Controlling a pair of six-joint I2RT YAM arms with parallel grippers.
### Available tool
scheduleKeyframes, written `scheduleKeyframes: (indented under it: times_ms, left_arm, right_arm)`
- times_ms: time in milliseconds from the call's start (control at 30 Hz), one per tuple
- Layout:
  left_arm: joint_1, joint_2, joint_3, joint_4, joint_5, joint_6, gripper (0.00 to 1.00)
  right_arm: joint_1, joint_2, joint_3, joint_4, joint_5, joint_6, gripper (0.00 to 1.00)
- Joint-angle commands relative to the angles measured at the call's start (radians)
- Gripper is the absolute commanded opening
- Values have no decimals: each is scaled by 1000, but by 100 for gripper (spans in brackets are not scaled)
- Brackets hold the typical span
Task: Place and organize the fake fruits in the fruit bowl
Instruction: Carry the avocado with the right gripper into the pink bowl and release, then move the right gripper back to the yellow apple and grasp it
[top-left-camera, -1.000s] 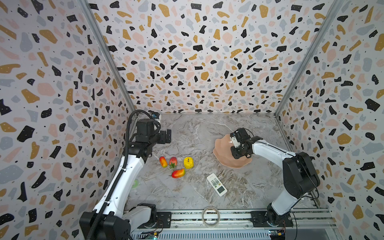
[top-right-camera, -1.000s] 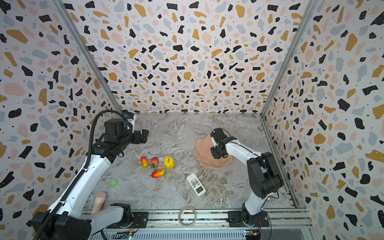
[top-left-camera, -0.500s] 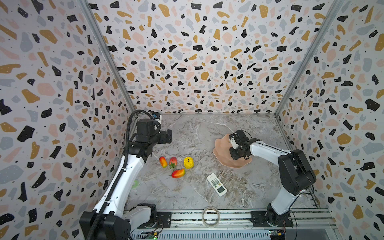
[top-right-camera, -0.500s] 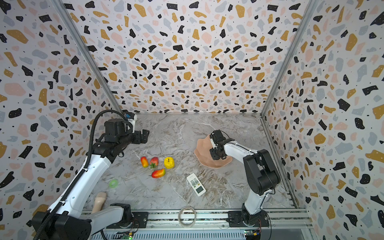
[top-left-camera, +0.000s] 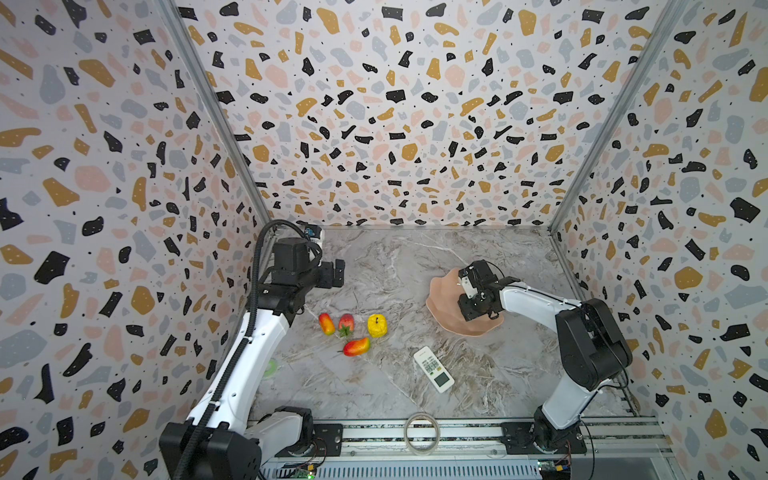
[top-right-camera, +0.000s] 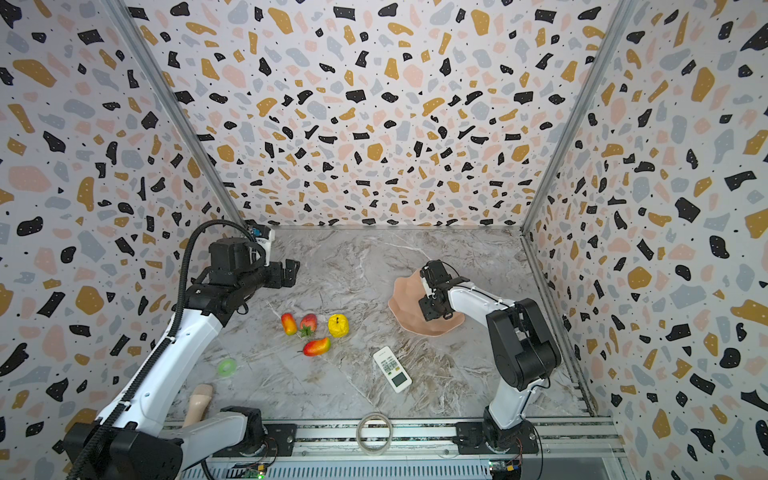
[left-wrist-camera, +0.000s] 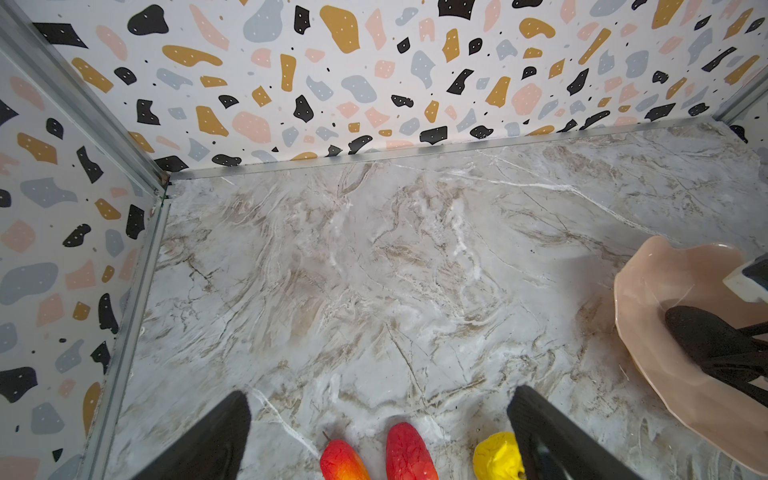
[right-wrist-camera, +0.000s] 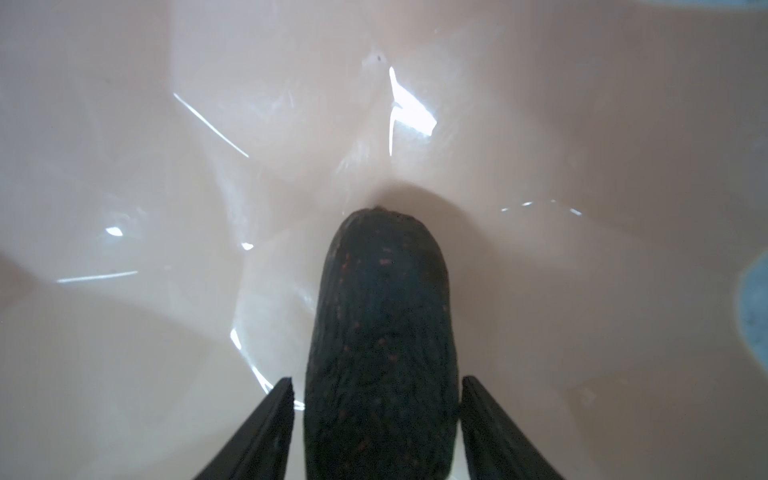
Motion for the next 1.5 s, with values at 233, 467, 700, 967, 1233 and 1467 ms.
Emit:
scheduleKeyframes:
  times_ms: [233, 467, 700, 967, 1233, 1467]
  left_arm:
    - [5, -11, -9, 35, 19, 0, 100]
    - [5, -13, -10, 36, 28, -2, 99]
    - [5, -20, -11, 37, 25, -4, 100]
    - [5, -22, -14, 37, 26, -4, 100]
    - [5, -27, -14, 39, 25, -2, 100]
    - [5, -27, -16, 39, 24, -1, 100]
  right_arm:
    - [66, -124, 156, -110, 68, -40, 94]
    - [232, -107, 308, -114, 45, -105, 99]
    - [421, 46, 397, 60, -77, -43, 99]
    - [484, 197, 477, 143, -218, 16, 99]
    - [510, 320, 525, 153, -256, 54, 99]
    - [518, 354, 519, 140, -257, 62, 99]
